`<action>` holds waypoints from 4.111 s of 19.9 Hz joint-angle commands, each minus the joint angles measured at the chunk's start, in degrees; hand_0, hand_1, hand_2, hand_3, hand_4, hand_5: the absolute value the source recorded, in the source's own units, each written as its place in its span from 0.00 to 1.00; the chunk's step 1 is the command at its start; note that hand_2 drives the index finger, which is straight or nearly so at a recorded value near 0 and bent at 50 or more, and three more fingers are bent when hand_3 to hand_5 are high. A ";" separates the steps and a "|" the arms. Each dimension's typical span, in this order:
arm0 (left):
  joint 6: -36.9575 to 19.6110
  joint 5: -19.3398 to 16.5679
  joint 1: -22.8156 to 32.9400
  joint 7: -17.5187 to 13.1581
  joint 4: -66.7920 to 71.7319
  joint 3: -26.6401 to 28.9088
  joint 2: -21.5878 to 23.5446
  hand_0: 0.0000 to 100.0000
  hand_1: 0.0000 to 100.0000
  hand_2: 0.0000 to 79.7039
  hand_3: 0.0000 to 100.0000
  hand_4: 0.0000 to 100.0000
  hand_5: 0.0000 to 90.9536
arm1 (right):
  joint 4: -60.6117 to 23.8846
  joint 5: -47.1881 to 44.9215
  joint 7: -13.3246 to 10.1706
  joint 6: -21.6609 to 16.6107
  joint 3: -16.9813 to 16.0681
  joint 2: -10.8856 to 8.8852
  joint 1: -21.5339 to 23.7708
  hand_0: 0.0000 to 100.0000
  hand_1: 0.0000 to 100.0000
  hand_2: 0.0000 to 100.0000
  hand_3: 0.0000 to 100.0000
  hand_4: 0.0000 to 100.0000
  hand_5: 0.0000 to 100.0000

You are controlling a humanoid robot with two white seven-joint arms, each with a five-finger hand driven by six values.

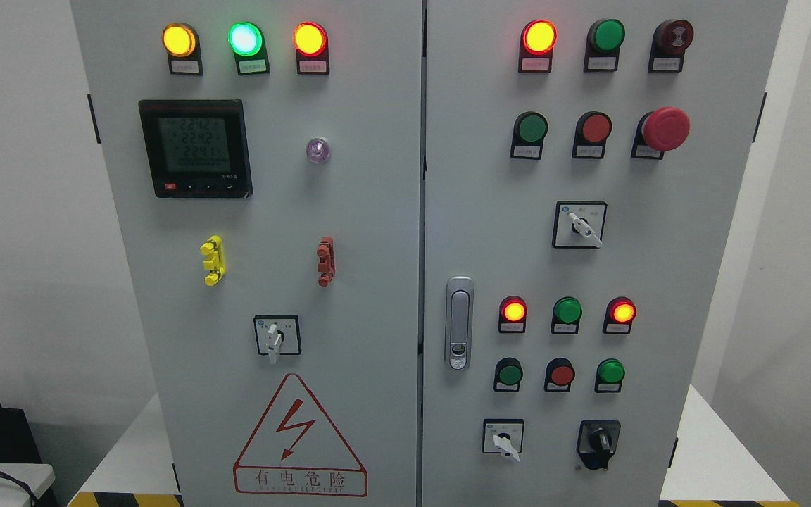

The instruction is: Turn on light switch 1

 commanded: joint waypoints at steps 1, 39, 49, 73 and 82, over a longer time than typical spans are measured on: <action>-3.29 -0.12 2.21 -0.81 -19.84 16.75 0.62 0.38 0.00 0.04 0.16 0.23 0.00 | 0.03 -0.97 0.07 0.00 0.00 0.00 -0.01 0.12 0.39 0.00 0.00 0.00 0.00; -4.71 -0.20 -8.33 -4.77 -83.67 10.61 7.74 0.23 0.04 0.56 0.66 0.73 0.61 | 0.03 -1.06 -0.02 0.00 0.00 0.00 -0.01 0.12 0.39 0.00 0.00 0.00 0.00; -4.79 -0.56 -14.04 -1.43 -89.03 -1.51 7.13 0.17 0.05 0.59 0.71 0.75 0.67 | 0.03 -1.06 -0.02 0.00 0.00 0.00 -0.01 0.12 0.39 0.00 0.00 0.00 0.00; 3.29 -14.88 -25.82 8.50 -88.77 -21.83 -2.28 0.00 0.28 0.64 0.77 0.80 0.79 | -0.06 -1.06 -0.02 0.00 0.00 0.00 -0.01 0.12 0.39 0.00 0.00 0.00 0.00; 9.44 -17.60 -26.18 13.34 -88.77 -24.38 -2.72 0.05 0.34 0.65 0.80 0.82 0.84 | 0.03 -1.06 -0.02 0.00 0.00 0.00 -0.01 0.12 0.39 0.00 0.00 0.00 0.00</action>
